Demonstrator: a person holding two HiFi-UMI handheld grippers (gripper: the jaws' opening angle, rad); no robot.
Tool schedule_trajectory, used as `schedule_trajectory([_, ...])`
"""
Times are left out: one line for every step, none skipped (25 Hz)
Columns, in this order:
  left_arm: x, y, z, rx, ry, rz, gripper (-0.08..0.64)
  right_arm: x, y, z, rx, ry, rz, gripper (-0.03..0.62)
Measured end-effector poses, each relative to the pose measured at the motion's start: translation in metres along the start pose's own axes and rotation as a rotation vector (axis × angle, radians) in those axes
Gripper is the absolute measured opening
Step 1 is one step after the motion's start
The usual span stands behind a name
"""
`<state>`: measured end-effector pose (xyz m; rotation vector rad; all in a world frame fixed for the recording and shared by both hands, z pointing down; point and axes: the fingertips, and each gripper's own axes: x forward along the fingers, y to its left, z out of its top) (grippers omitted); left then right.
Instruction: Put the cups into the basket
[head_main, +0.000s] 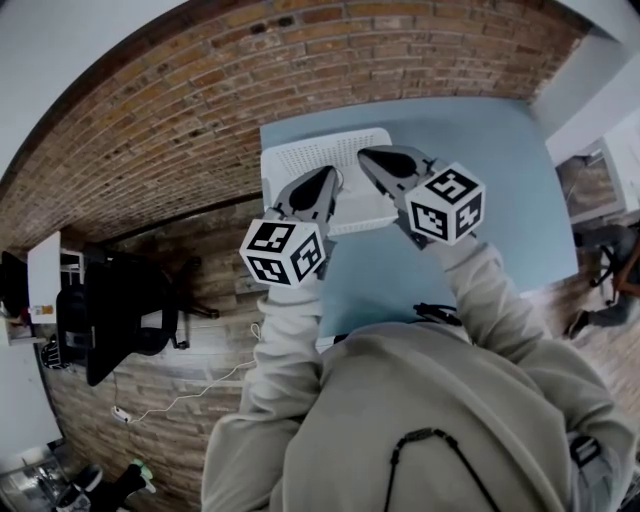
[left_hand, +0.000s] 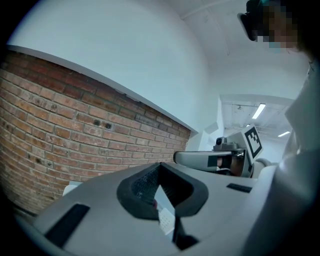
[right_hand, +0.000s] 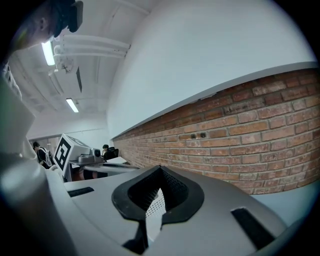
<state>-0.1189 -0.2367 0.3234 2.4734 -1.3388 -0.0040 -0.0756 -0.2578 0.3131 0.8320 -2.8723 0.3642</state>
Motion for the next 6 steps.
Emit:
schedule_trajectory([0.0000,0.0003,0.0004,0.000,-0.001,0.001,-0.005,0.0004,0.0002,0.0000,-0.001,0.001,0.002,0.009])
schedule_trajectory([0.0001,0.0004,0.0007,-0.001,-0.002,0.002,-0.005,0.0007,0.0001,-0.0004,0.000,0.002,0.003,0.009])
schedule_trajectory([0.0001,0.0002,0.0008,-0.001,-0.002,0.001,-0.005,0.0008,-0.0003,-0.0009,0.002,0.003,0.003,0.009])
schedule_trajectory([0.0003,-0.0001,0.0008,-0.001,-0.002,0.000,-0.005,0.0008,-0.0010,-0.0013,0.004,0.004,0.002,0.009])
schedule_trajectory([0.0006,-0.0005,0.0009,0.000,-0.002,-0.001,-0.005,0.0008,-0.0017,-0.0017,0.006,0.004,0.002,0.009])
schedule_trajectory([0.0008,-0.0008,0.0009,0.000,-0.001,-0.002,-0.005,0.0009,-0.0024,-0.0020,0.007,0.005,0.001,0.009])
